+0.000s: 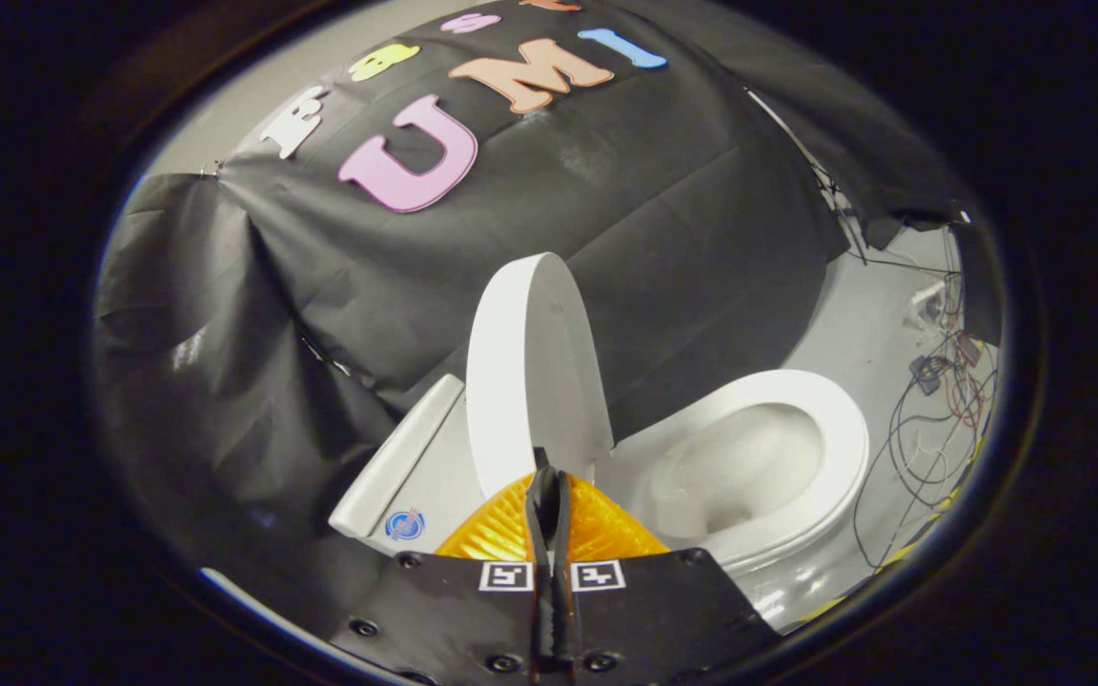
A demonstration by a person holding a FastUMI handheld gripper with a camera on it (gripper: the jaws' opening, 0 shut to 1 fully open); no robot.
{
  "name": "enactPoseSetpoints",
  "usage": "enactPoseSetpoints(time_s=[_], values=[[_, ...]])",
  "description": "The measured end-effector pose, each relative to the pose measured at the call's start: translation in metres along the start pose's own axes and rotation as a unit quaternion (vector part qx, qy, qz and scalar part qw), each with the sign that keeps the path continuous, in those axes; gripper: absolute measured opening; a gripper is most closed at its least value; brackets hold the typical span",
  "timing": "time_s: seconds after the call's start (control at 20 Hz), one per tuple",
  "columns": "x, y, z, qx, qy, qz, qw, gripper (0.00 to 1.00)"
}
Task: Open the toilet lid.
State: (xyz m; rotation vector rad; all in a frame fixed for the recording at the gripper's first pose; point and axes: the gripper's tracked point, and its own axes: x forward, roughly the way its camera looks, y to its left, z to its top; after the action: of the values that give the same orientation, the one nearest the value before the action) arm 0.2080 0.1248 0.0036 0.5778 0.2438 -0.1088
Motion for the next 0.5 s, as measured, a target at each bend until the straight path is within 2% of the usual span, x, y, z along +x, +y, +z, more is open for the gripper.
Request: enactPoseSetpoints(time_s=[0.5], values=[[0.006,0.034,-0.005,-0.06,-0.001,0.011,0.998,0.0]])
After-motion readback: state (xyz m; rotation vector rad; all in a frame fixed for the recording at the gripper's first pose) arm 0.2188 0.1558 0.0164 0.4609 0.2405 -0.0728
